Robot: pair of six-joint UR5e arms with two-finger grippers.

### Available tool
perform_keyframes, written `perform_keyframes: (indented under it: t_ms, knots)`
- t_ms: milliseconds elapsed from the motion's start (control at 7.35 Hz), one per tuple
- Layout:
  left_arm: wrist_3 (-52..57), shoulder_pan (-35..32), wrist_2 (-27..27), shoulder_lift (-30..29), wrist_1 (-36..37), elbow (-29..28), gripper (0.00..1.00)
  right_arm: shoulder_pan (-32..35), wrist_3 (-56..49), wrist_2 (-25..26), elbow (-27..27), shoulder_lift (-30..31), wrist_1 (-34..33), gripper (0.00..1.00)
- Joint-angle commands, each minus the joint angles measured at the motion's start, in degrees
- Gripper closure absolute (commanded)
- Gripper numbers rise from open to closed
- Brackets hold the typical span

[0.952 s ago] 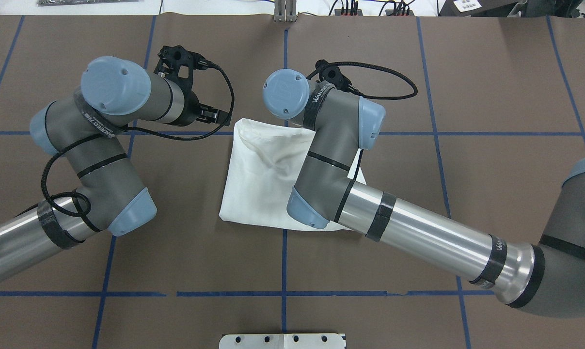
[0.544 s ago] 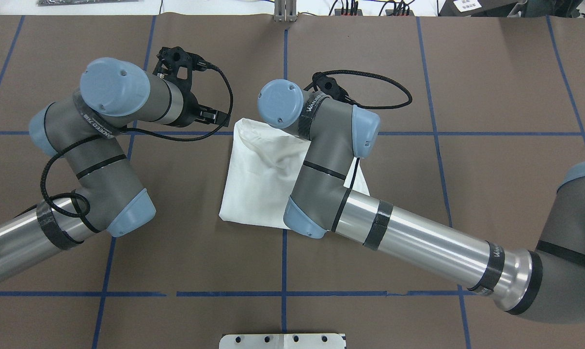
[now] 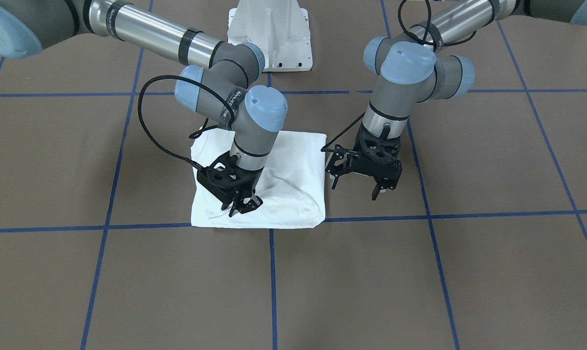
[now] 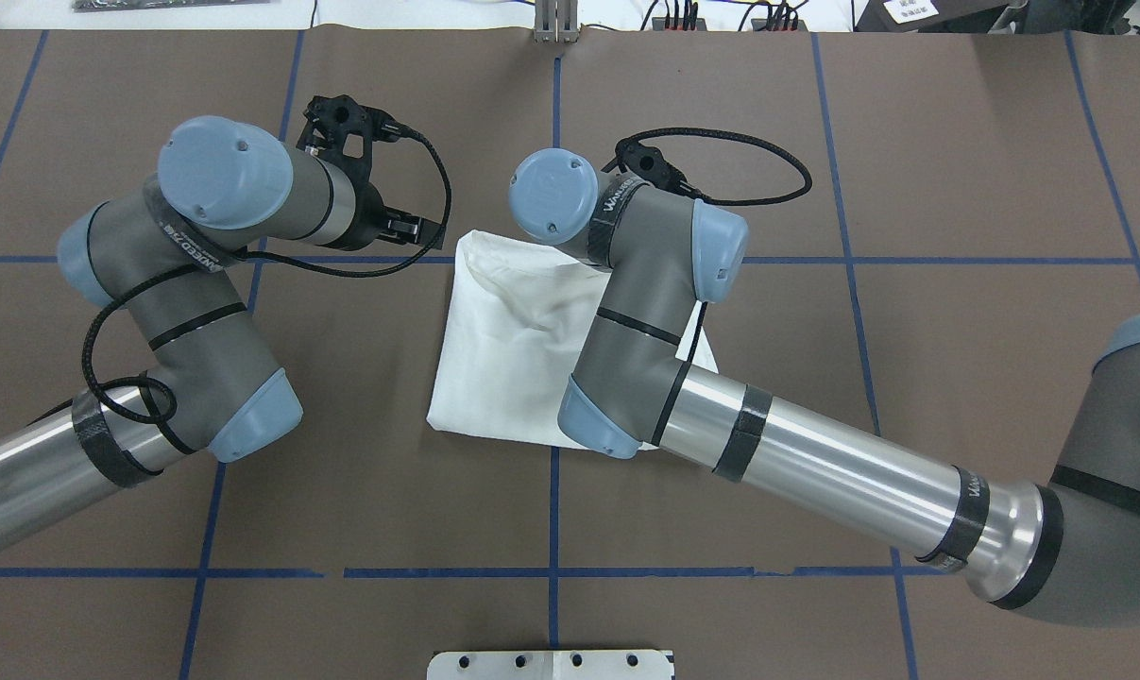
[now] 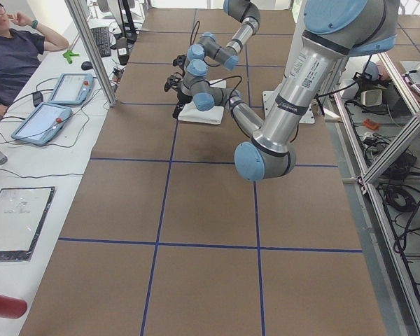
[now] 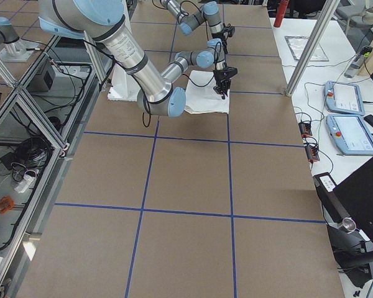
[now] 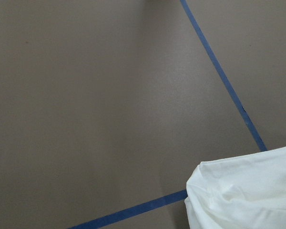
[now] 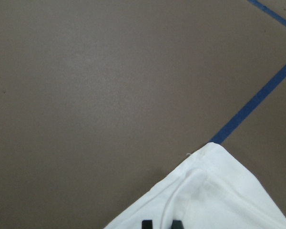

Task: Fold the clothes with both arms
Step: 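Lower the folded edge onto the far half with both grippers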

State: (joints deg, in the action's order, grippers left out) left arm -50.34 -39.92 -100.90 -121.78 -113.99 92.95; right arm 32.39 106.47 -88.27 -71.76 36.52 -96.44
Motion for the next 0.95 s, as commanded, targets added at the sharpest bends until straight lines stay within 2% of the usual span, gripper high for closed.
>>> perform_keyframes:
  t_ms: [0,408,544,680,816]
  knots:
    - [-0.4,0.2,0.1,0.0,0.0,0.0,0.0,0.6,-1.4,0.0,-0.1,-0.2,-4.1,1.0]
    - [-1.4,0.4,0.1,0.0,0.0,0.4,0.0,0.5,-1.6,0.6,0.2,0.8,-5.1,0.98]
    - [-1.5,0.5,0.1,0.0,0.0,0.5,0.0,0.5,-4.7,0.7,0.4,0.7,-5.1,0.11]
    - [-1.6,0.5,0.1,0.0,0.0,0.6,0.0,0.8,-6.4,0.4,0.2,0.0,-5.0,0.0]
    - [-1.6,0.5,0.1,0.0,0.0,0.7,0.0,1.5,-7.1,-1.2,-1.1,-0.1,-5.0,0.0]
